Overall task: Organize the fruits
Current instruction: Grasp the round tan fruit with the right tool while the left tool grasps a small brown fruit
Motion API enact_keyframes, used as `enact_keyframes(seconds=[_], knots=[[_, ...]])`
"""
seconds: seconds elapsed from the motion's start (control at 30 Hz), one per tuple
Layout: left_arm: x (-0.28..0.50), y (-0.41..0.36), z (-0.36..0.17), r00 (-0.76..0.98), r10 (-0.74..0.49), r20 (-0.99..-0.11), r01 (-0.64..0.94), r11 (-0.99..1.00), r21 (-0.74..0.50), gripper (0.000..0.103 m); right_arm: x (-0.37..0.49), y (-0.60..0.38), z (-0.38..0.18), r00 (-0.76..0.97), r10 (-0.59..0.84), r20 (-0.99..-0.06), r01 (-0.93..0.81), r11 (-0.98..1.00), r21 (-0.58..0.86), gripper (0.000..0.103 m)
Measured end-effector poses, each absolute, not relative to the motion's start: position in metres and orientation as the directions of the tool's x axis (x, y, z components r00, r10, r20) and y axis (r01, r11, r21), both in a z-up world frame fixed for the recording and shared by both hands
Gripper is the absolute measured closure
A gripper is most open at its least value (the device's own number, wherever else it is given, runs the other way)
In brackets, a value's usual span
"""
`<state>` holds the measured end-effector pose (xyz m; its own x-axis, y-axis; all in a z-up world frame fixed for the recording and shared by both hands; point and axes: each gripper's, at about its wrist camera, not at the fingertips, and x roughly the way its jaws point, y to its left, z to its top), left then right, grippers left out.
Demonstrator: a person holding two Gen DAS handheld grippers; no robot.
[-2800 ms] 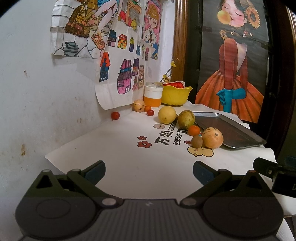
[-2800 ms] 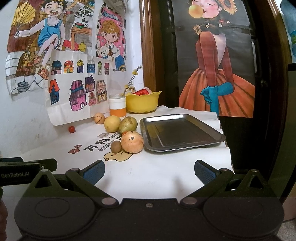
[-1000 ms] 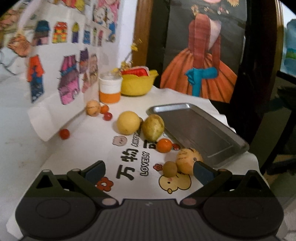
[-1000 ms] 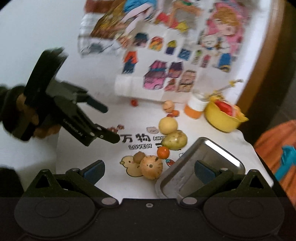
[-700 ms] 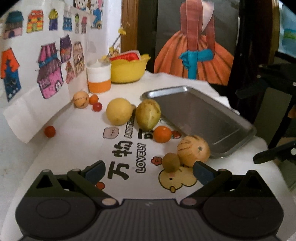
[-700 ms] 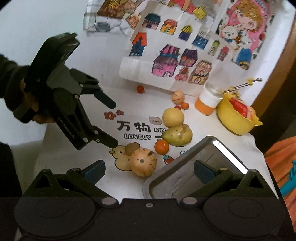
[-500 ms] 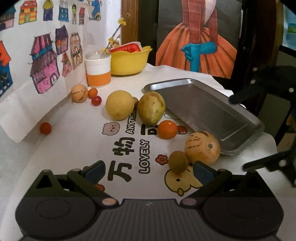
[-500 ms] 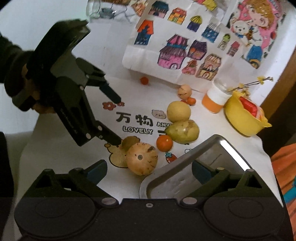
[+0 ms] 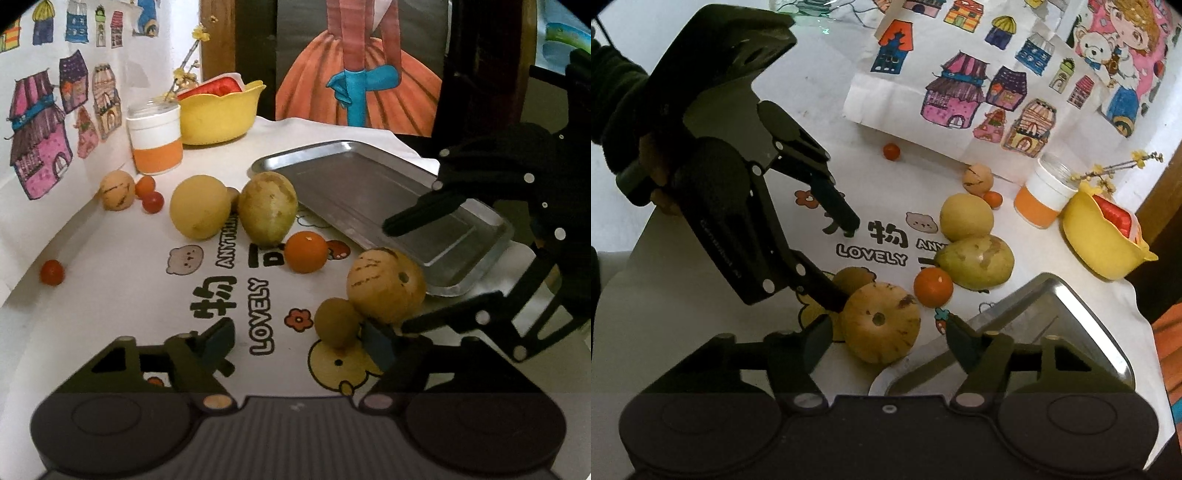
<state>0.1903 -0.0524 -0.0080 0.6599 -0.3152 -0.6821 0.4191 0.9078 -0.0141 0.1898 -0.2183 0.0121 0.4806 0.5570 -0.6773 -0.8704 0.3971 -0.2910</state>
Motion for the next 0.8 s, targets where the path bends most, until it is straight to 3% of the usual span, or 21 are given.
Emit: enact_keyframes(seconds=[0.23, 0.33, 0.4, 0.47, 0.8], knots=[[0.191, -0.054, -0.009, 0.653, -0.348, -0.673, 0.459, 0.888, -0.013, 0.042, 0.192, -0.212, 0.006, 0.479, 0.557, -0.678, -0.874, 0.373, -0.311, 0.052], [0.191, -0.055, -0.009, 0.647, -0.366, -0.669, 0.481, 0.877, -0.015, 0.051, 0.192, -0.213, 0.005, 0.484, 0.561, -0.672, -0.871, 0.384, -0.306, 0.052], [0.19, -0.057, -0.009, 0.641, -0.382, -0.666, 0.496, 0.868, -0.021, 0.067, 0.192, -0.214, 0.005, 0.487, 0.565, -0.666, -0.868, 0.394, -0.301, 0.052], [0.19, -0.059, -0.009, 0.635, -0.392, -0.665, 0.507, 0.862, -0.023, 0.073, 0.191, -0.214, 0.004, 0.494, 0.568, -0.659, -0.865, 0.4, -0.304, 0.052], [0.202, -0.054, 0.002, 0.674, -0.352, -0.65, 0.413, 0.908, -0.063, 0.073, 0.187, -0.226, 0.008, 0.558, 0.606, -0.567, -0.823, 0.491, -0.286, 0.053]])
